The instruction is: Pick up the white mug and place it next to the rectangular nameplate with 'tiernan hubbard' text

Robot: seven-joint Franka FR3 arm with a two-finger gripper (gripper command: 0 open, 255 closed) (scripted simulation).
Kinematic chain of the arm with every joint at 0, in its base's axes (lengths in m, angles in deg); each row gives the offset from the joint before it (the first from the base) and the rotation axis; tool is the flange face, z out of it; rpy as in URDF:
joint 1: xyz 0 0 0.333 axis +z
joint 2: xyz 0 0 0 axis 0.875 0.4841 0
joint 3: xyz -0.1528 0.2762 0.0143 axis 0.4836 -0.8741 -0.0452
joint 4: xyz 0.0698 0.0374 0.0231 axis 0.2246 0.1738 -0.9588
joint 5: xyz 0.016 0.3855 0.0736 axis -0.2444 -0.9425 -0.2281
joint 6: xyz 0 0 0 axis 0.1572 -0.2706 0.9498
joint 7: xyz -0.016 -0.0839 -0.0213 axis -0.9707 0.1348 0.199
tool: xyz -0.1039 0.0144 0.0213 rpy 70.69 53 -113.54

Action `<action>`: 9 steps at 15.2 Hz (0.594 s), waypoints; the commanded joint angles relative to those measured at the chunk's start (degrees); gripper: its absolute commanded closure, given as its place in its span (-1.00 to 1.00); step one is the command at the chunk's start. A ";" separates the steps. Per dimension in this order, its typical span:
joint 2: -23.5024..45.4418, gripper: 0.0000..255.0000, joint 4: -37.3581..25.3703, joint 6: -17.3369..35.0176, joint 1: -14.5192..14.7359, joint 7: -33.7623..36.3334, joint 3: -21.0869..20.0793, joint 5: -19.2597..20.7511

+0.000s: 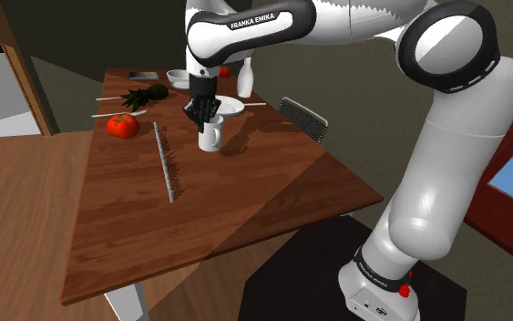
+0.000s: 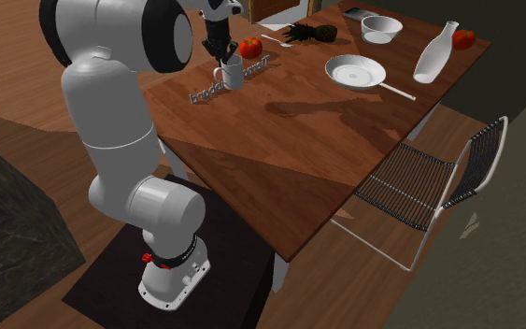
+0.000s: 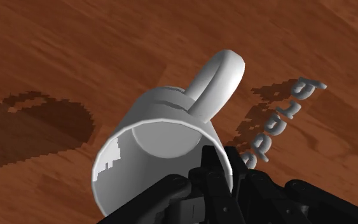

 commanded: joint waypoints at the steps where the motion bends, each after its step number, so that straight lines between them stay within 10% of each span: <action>1: 0.30 1.00 1.12 1.45 0.03 0.10 0.00 0.08; 9: 1.92 1.00 5.25 7.18 0.07 0.38 0.07 0.45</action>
